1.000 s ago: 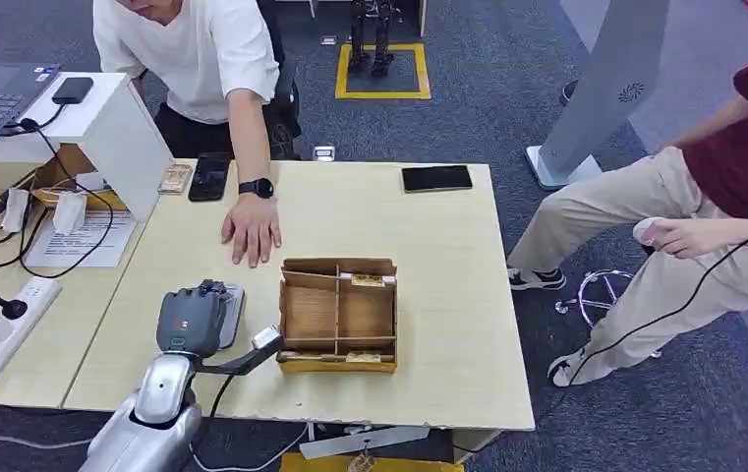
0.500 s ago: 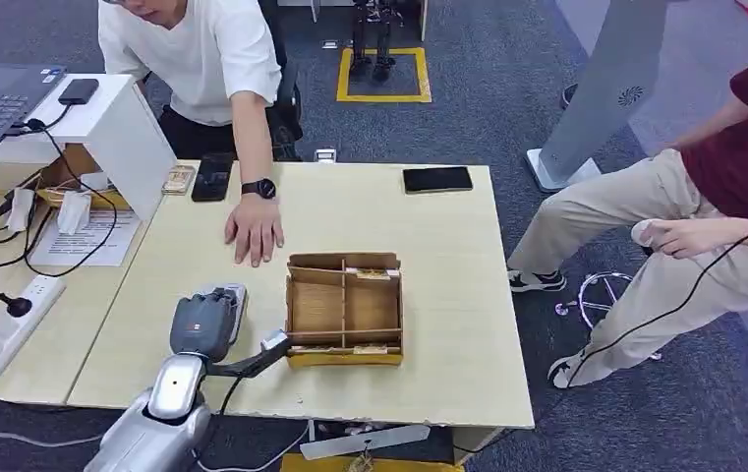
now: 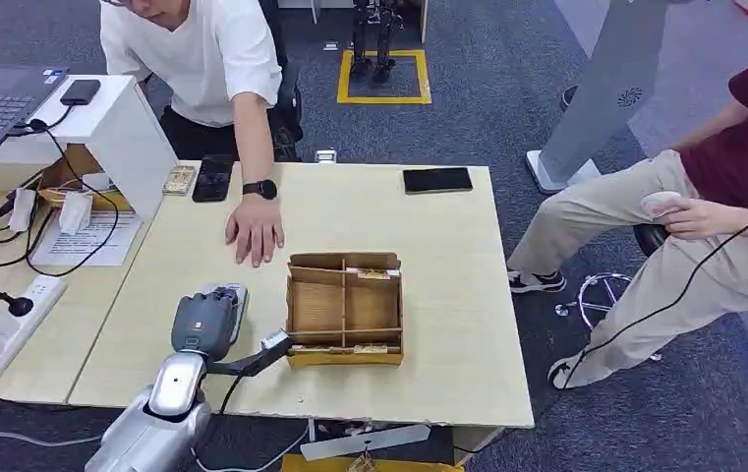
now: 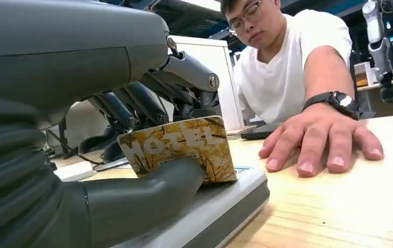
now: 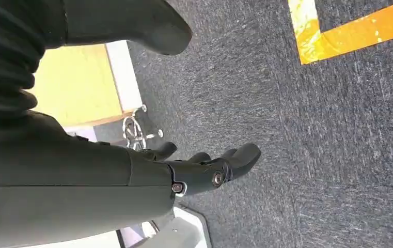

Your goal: Pass the card to the sensor for recognition and then transmit it.

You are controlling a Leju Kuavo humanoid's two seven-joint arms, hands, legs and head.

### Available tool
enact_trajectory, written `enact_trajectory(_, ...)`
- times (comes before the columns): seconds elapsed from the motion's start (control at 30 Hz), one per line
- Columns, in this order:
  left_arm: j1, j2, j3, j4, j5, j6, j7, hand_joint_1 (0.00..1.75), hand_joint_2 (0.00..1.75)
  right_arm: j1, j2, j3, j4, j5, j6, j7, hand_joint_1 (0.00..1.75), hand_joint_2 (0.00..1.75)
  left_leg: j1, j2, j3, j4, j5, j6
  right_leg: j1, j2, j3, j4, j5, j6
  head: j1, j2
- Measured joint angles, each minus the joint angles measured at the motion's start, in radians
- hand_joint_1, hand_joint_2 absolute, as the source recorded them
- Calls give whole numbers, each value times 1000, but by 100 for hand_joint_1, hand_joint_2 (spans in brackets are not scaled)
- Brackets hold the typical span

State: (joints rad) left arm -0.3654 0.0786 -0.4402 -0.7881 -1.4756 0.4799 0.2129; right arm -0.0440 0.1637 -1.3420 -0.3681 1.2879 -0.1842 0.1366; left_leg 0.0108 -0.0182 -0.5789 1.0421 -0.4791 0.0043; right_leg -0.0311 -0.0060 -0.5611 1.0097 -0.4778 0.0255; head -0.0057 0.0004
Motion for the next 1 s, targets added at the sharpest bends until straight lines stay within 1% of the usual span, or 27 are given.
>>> enact_trajectory(0.13,0,-1,-2,0,16,-3,-4,175,175,0,2,0,0,0,2,0,0,175,0,0,1,0,0,0,0,0,1,0,0,0,0,0)
enact_trajectory(0.27,11,-6,-2,-6,71,100,-19,175,175,1,6,0,0,0,2,1,0,175,0,0,0,0,0,0,0,0,-1,0,1,-1,0,0)
enact_trajectory(0.3,23,-8,1,-22,109,144,-39,175,175,1,7,0,0,0,0,1,0,175,0,1,0,0,0,0,0,1,-1,0,1,-1,0,0)
enact_trajectory(0.33,42,-15,13,-54,158,183,-88,175,175,2,8,0,0,1,-4,0,0,175,0,1,-1,0,0,0,0,1,-2,0,1,-1,0,0)
enact_trajectory(0.37,65,-30,36,-103,209,201,-153,175,175,3,9,0,0,1,-7,0,0,175,0,0,-1,0,0,0,0,1,-2,0,1,-1,0,0)
enact_trajectory(0.4,90,-51,75,-165,261,208,-239,175,175,3,10,0,0,1,-13,-3,0,175,0,0,-3,1,0,0,0,0,-3,0,1,0,0,0)
enact_trajectory(0.43,109,-83,113,-212,318,210,-325,175,175,3,12,-1,0,1,-20,-4,0,175,0,0,-4,1,0,0,0,0,-3,0,1,0,0,0)
enact_trajectory(0.47,126,-106,155,-256,371,211,-397,175,175,3,14,-1,0,1,-24,-6,0,175,0,0,-5,1,0,0,0,0,-4,0,1,0,0,0)
enact_trajectory(0.57,149,-167,230,-345,435,215,-482,175,175,3,18,-2,0,0,-27,-10,0,175,-1,1,-6,1,-1,1,0,2,-6,-1,1,0,0,0)
enact_trajectory(0.6,156,-188,254,-369,475,215,-524,175,175,3,20,-2,0,0,-30,-10,0,175,-1,2,-6,1,-1,1,0,2,-7,-1,1,0,0,0)
enact_trajectory(0.63,158,-205,276,-393,539,216,-578,175,175,4,22,-2,0,0,-35,-10,0,175,-1,1,-6,1,-1,1,0,2,-7,-1,1,0,0,0)
enact_trajectory(0.67,159,-218,293,-414,608,217,-614,175,175,4,23,-3,0,0,-38,-10,0,175,0,1,-7,1,-1,1,0,1,-7,-1,1,0,0,0)
enact_trajectory(0.73,159,-237,293,-456,762,217,-625,175,175,1,26,-6,0,0,-40,-10,0,175,0,0,-7,1,-1,1,0,0,-8,-1,1,0,0,0)
enact_trajectory(0.8,153,-238,271,-490,901,217,-621,175,175,-1,28,-8,0,1,-40,-10,0,175,0,1,-7,1,-1,1,0,1,-8,-1,1,0,0,0)
enact_trajectory(0.9,142,-234,248,-530,991,217,-628,175,175,-1,31,-10,0,3,-41,-10,0,175,0,1,-7,1,0,1,0,1,-8,-1,1,0,0,0)
enact_trajectory(0.97,127,-231,233,-543,1067,217,-650,175,175,-2,31,-10,0,7,-45,-11,0,175,0,1,-7,1,0,0,0,1,-8,-1,1,0,-1,0)
enact_trajectory(1.0,117,-227,223,-548,1122,217,-665,175,175,-2,31,-10,0,11,-51,-12,0,175,0,1,-7,1,0,0,0,1,-8,-1,1,0,0,0)
